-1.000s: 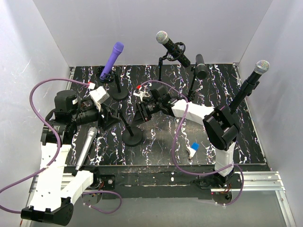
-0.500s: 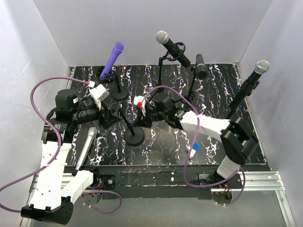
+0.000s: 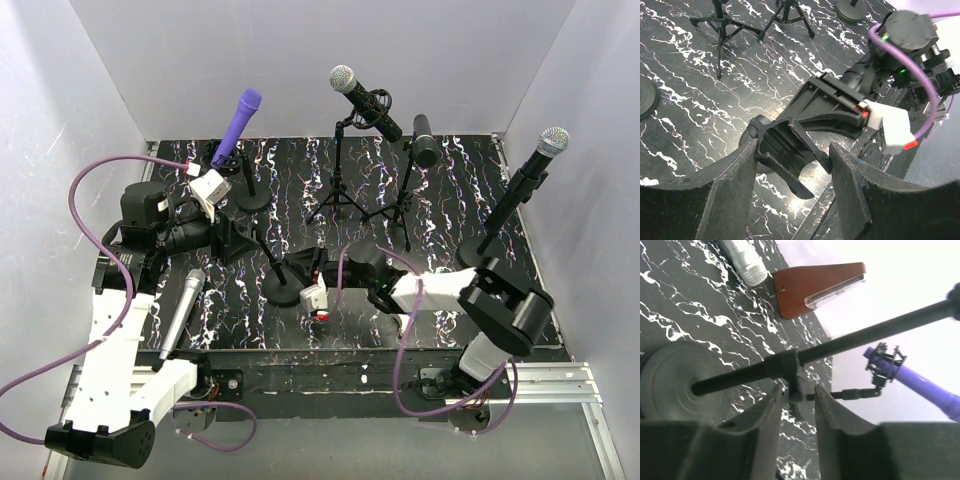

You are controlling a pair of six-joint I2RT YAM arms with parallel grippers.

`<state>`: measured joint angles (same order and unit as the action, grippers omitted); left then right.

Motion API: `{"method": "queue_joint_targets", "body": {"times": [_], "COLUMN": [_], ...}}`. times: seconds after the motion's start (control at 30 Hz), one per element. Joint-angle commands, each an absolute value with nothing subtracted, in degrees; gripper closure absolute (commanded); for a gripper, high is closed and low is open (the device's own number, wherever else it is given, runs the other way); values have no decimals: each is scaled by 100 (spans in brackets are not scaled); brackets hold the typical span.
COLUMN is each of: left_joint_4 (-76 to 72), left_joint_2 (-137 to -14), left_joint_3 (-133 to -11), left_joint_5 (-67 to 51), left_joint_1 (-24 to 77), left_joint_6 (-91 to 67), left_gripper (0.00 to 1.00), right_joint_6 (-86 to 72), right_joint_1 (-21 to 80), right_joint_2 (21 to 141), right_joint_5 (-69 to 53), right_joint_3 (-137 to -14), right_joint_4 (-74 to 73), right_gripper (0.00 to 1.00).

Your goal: Remove the microphone from the stand

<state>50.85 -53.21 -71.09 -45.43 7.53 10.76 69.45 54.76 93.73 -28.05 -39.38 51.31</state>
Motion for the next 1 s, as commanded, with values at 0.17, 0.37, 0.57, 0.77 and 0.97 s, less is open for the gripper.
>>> {"method": "queue_joint_targets", "body": {"times": [0.17, 0.37, 0.57, 0.77, 0.97], "left_joint_4": [5308, 5353, 5335, 5361, 5379], "left_joint_2": [-5405, -5405, -5467, -5388, -5370], "left_joint_3": [-7233, -7251, -7321, -7260, -7242], "left_joint_5": [-4623, -4693, -4720, -4720, -4729], "left_joint_1": [747, 747, 747, 747, 747], "left_joint_6": [984, 1011, 1037, 1046, 1063], "left_gripper": [80, 80, 80, 79, 79], "right_joint_6": [3918, 41, -1423, -1433, -1634], "right_joint_1": [5195, 4650, 4605, 4579, 4553], "right_joint_2": [7805, 8665, 9149, 9676, 9931], "right_joint_5": [-2277, -3250, -3586, -3709, -3586], "right_joint_3": [-5017, -6714, -6864, -7180, -7119], "right_joint_4": [1813, -89, 229, 202, 254], "right_gripper": [25, 29, 30, 32, 32]}}
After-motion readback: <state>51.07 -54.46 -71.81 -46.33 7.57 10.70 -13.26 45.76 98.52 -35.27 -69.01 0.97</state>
